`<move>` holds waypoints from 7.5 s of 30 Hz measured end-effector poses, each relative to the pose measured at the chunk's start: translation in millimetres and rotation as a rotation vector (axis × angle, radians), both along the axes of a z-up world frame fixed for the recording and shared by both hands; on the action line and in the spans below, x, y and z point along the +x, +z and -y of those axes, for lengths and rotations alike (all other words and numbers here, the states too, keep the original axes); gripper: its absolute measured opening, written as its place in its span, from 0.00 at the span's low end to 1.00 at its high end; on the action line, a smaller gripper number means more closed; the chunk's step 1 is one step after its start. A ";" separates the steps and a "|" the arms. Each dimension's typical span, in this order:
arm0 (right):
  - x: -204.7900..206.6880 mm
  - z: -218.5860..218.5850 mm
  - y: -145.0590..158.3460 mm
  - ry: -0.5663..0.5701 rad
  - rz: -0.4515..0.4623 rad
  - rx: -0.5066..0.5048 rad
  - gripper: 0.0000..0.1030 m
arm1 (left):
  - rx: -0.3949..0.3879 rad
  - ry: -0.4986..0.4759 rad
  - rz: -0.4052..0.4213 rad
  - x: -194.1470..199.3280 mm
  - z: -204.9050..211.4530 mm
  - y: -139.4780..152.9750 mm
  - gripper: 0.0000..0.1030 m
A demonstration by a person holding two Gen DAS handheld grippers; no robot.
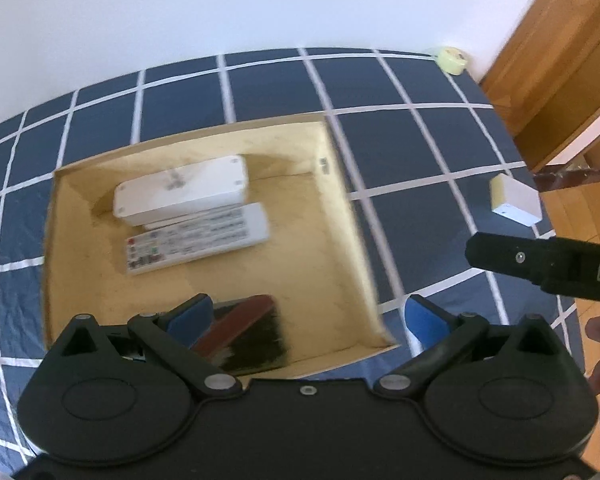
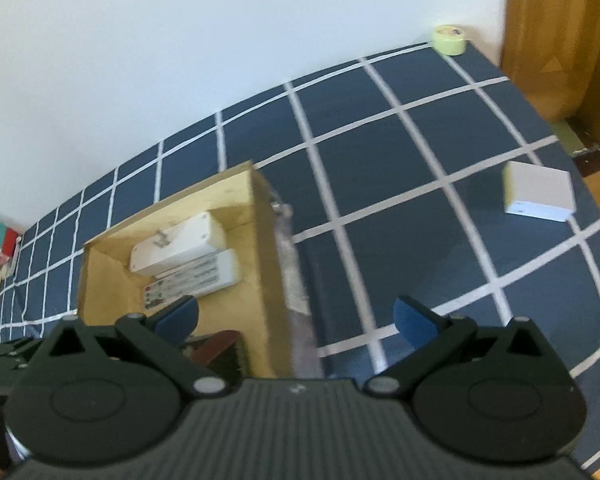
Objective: Organize objects
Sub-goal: 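Lift both tools out of the box and move toward the small white box, then grasp the small white box with the left tool while the right tool grips it too, then carry the held white box with both tools over the cardboard box, then lower the white box into the cardboard box and open both tools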
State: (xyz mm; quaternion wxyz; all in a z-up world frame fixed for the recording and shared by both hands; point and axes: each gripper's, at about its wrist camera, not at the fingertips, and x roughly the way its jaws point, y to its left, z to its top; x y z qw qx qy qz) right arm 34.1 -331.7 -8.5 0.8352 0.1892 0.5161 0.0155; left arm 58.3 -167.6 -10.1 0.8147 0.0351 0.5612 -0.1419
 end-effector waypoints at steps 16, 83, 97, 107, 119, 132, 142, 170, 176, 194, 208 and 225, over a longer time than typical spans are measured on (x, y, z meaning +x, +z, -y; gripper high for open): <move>-9.3 143.5 2.2 -0.072 -0.017 -0.019 1.00 | 0.002 -0.061 -0.005 -1.6 136.6 -9.3 1.00; 124.5 317.1 -179.4 -0.131 -0.289 0.130 0.82 | -0.072 -0.311 -0.342 128.8 350.2 -171.8 0.81; 126.5 316.8 -180.7 -0.111 -0.276 0.149 0.77 | -0.118 -0.307 -0.358 128.1 350.4 -172.2 0.70; 122.6 315.7 -177.3 -0.111 -0.261 0.143 0.76 | -0.111 -0.300 -0.343 121.7 349.3 -165.0 0.65; 113.6 304.3 -150.2 -0.081 -0.208 0.143 0.75 | -0.103 -0.265 -0.269 107.1 333.3 -131.4 0.63; 88.0 251.0 -95.9 0.001 -0.118 0.134 0.75 | -0.106 -0.185 -0.170 74.6 273.8 -77.0 0.63; 59.7 176.0 -57.4 0.090 -0.065 0.117 0.75 | -0.122 -0.096 -0.107 45.6 193.8 -40.2 0.63; 41.7 -95.5 -21.5 0.290 -0.020 0.099 0.75 | -0.137 0.093 -0.055 28.9 -68.3 -15.0 0.63; 53.9 -140.9 -41.8 0.325 -0.057 0.101 0.75 | -0.141 0.126 -0.095 39.7 -107.4 -38.7 0.63; 92.1 -189.9 -116.6 0.335 -0.196 0.087 0.75 | -0.167 0.135 -0.223 78.6 -145.7 -111.5 0.63; 111.2 -195.3 -136.7 0.337 -0.244 0.075 0.76 | -0.174 0.133 -0.267 95.6 -149.7 -127.1 0.63; 105.7 -188.0 -130.5 0.329 -0.226 0.071 0.74 | -0.157 0.154 -0.241 87.4 -152.5 -112.1 0.63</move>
